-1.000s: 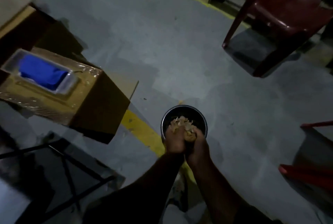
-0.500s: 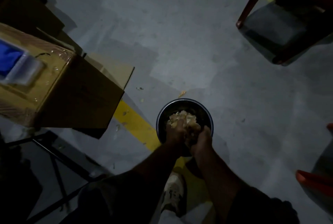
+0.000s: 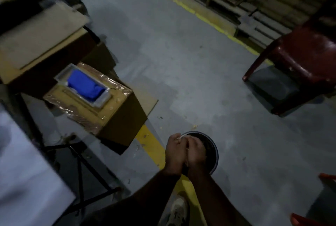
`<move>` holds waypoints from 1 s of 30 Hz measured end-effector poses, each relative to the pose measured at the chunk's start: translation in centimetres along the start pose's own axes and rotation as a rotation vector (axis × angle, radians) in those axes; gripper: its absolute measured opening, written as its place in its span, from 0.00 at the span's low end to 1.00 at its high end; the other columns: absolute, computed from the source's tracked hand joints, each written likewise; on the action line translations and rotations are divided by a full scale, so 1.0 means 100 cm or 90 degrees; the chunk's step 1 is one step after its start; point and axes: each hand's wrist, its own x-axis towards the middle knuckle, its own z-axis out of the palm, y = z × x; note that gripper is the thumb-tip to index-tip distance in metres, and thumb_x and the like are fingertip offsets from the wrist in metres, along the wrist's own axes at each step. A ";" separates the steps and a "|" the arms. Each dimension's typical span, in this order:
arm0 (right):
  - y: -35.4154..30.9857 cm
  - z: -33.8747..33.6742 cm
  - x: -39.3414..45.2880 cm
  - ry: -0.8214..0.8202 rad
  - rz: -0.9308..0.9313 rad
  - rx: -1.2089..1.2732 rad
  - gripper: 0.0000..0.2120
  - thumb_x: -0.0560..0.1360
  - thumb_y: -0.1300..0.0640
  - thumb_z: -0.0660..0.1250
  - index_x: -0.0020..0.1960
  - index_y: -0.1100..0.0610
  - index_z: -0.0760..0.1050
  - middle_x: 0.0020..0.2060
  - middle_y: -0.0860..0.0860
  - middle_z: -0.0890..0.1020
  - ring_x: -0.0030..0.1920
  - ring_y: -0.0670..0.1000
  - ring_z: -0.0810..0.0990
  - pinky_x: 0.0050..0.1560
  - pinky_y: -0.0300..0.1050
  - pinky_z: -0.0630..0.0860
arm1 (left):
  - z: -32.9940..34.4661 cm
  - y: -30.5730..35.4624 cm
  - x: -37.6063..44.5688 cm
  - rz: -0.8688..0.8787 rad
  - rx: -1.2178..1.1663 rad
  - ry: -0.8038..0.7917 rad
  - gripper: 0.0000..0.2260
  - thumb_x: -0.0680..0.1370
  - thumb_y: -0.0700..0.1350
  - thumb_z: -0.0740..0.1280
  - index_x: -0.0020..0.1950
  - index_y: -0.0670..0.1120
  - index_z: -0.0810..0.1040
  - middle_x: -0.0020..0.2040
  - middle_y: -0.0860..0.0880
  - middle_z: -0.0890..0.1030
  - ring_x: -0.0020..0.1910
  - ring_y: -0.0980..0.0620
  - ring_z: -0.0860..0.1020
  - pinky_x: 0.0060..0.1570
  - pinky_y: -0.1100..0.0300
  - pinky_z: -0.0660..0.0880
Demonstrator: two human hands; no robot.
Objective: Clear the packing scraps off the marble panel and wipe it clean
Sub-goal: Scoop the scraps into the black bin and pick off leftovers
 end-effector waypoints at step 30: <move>0.123 0.353 -0.564 -0.522 -0.333 -0.387 0.10 0.83 0.52 0.63 0.52 0.57 0.80 0.47 0.53 0.84 0.48 0.52 0.83 0.53 0.55 0.83 | -0.611 -0.125 -0.332 0.162 -0.286 0.440 0.09 0.85 0.50 0.62 0.58 0.47 0.78 0.51 0.48 0.82 0.48 0.48 0.82 0.48 0.52 0.80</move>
